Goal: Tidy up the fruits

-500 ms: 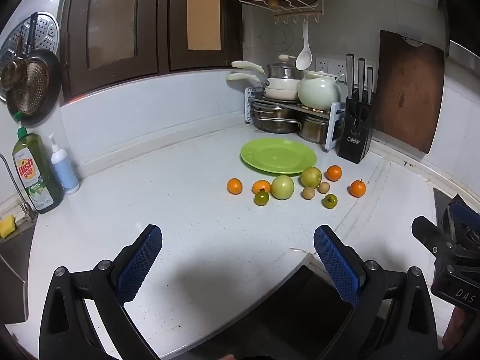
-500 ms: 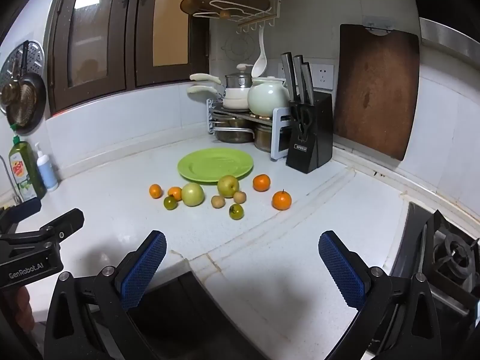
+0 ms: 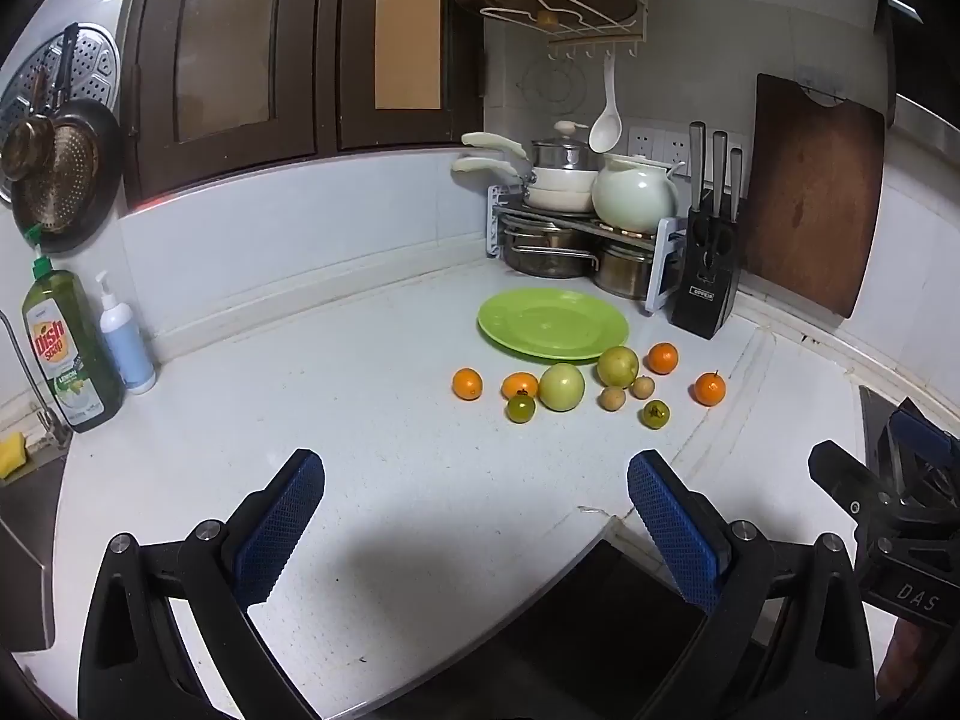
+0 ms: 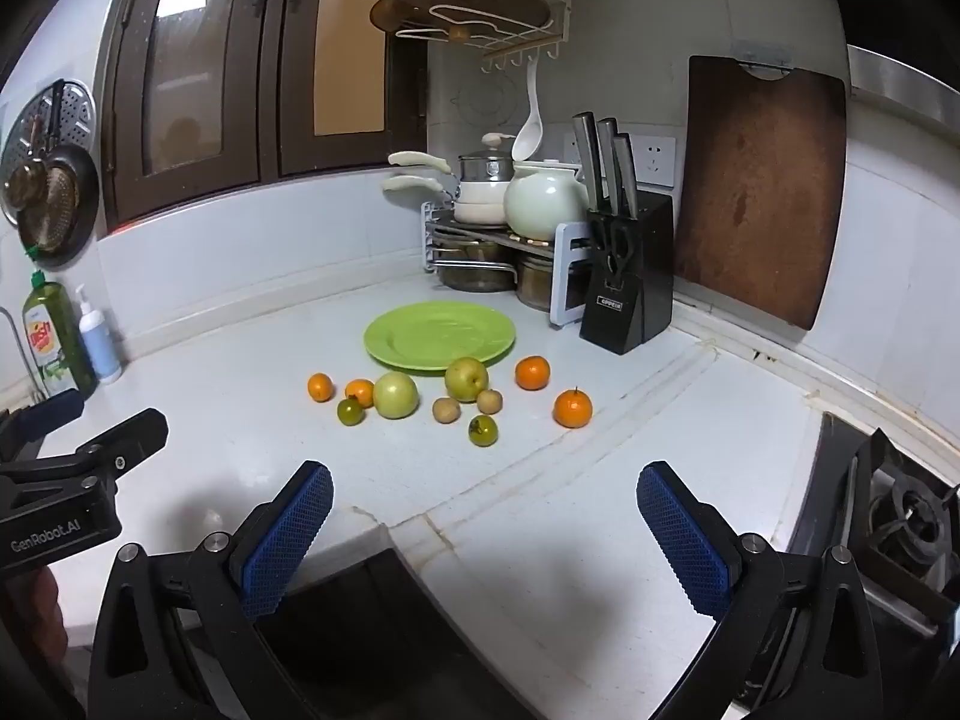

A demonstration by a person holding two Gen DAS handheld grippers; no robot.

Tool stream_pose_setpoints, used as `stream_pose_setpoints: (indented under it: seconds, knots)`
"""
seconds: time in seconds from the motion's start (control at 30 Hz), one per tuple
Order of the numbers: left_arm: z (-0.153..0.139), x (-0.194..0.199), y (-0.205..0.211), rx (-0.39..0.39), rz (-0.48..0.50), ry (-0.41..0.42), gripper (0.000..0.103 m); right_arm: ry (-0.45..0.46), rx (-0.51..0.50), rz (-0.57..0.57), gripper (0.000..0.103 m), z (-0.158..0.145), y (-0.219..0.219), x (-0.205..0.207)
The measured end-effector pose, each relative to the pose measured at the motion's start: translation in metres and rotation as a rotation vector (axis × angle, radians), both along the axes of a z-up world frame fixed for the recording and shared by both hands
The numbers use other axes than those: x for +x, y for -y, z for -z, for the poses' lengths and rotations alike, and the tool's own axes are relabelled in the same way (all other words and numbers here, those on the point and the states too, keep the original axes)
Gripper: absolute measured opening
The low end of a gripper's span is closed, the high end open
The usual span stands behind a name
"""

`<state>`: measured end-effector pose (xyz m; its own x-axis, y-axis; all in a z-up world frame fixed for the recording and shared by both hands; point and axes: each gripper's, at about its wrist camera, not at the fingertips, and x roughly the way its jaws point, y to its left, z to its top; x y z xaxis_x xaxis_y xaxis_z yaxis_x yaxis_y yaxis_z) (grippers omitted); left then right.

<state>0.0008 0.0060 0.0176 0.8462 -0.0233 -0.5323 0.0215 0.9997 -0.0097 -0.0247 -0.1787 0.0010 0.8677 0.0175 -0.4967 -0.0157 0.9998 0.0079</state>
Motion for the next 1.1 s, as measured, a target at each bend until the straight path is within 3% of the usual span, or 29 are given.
stream_pose_setpoints:
  seconds: [1.1]
  knots:
    - [-0.005,-0.005,0.005,-0.019,0.027,0.044,0.103,0.026,0.013,-0.023,0.102,-0.011,0.009,-0.002]
